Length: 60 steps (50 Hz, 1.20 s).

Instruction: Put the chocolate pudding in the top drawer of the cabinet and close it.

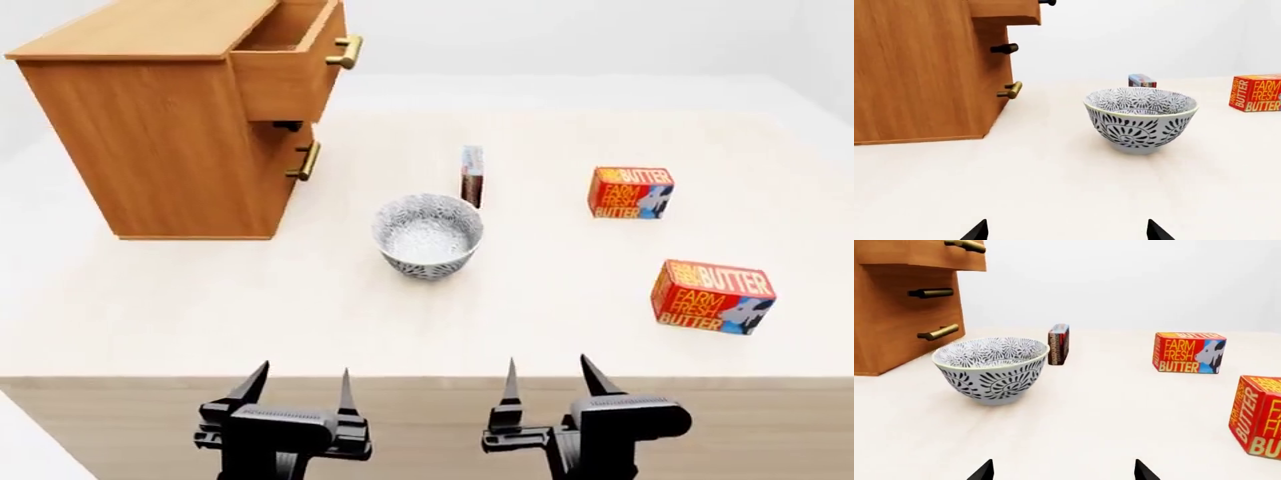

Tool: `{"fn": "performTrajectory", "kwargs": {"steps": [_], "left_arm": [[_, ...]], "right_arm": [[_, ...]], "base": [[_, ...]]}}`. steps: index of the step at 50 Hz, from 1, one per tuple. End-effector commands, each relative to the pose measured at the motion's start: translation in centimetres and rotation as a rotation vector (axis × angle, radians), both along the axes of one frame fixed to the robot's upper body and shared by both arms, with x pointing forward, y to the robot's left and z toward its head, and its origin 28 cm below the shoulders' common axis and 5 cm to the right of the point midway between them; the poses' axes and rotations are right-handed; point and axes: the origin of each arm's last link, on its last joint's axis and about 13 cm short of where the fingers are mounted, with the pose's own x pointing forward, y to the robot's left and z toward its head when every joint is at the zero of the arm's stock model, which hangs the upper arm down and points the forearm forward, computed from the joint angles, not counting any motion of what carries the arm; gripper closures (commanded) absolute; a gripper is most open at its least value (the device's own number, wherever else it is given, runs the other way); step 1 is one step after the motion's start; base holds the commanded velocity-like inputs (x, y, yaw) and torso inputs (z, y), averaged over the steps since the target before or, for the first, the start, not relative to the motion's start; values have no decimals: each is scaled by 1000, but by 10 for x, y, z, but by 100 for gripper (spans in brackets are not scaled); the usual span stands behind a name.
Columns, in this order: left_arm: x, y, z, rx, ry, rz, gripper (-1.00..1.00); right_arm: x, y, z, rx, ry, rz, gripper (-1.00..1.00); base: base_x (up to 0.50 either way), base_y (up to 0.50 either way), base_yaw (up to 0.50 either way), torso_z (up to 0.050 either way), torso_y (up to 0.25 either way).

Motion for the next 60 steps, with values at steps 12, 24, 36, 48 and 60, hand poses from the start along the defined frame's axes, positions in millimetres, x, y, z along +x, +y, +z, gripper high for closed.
{"fn": "performTrajectory", "kwargs": {"steps": [12, 24, 36, 48, 60], "left_arm": [[0, 1, 0, -10, -24, -13, -100], [-3, 3, 2, -53, -59, -99, -100], [-2, 4, 5, -77, -65, -111, -100], [2, 9, 30, -75, -125, -127, -100], [3, 17, 81, -60, -213, -202, -100]], "right_arm": [[-6, 1, 1, 13, -9, 19, -100], [-6, 4, 3, 5, -23, 23, -100], [-5, 4, 6, 19, -16, 34, -100], [-7, 1, 29, 21, -11, 34, -100], [-20, -12, 80, -56, -62, 54, -100]], "base": [[60, 417, 0, 0, 0], [0, 0, 0, 21, 18], [0, 0, 0, 50, 45], [0, 0, 0, 50, 46], [0, 0, 0, 50, 45]]}}
